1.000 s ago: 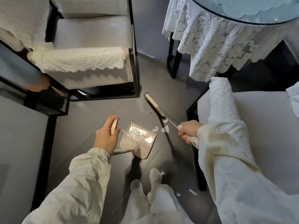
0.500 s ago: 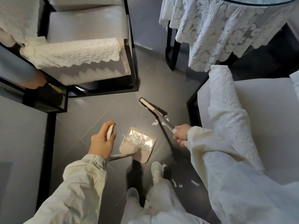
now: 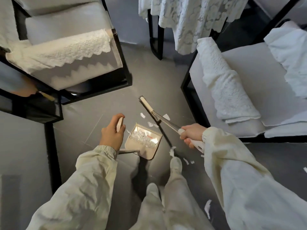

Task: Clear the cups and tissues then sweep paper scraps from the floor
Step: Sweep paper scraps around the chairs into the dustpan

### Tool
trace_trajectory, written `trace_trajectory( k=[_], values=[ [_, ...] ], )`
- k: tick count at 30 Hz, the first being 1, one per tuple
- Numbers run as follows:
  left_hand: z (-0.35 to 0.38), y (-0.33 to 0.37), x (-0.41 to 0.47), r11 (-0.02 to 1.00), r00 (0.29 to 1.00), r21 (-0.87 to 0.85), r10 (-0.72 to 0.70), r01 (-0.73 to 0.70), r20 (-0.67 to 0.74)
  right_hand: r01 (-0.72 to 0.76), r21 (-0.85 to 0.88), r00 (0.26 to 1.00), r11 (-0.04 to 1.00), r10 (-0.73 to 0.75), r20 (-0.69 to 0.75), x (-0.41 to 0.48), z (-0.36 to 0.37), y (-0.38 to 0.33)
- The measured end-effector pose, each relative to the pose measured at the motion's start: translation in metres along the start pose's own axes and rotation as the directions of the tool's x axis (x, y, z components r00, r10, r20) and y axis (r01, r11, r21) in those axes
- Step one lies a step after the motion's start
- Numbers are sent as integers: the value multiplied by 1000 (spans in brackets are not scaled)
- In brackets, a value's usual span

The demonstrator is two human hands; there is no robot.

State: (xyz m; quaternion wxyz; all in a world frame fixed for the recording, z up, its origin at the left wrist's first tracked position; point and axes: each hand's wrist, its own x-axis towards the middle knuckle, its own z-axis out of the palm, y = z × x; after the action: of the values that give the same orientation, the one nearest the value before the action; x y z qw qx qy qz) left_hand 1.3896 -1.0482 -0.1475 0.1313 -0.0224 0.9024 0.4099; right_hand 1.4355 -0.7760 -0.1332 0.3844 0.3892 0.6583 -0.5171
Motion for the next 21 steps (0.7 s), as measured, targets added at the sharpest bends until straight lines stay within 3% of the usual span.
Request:
trace_trajectory(
  k=[8, 13, 17, 21],
  values=[
    [2, -9, -16, 999, 1000, 31, 25, -25, 12, 56, 143, 982, 988, -28, -187, -11, -2, 33],
    [9, -11, -14, 999, 999, 35, 39, -39, -2, 45, 99, 965, 994, -17, -263, 13, 1, 47],
    [12, -16, -11, 997, 999, 53, 48, -48, -3, 2, 85, 985, 996, 13, -174, 35, 27, 55],
    [14, -16, -10, 996, 999, 72, 49, -47, -18, 67, -46, 998, 997, -67, 4, 28, 59, 68]
  ],
)
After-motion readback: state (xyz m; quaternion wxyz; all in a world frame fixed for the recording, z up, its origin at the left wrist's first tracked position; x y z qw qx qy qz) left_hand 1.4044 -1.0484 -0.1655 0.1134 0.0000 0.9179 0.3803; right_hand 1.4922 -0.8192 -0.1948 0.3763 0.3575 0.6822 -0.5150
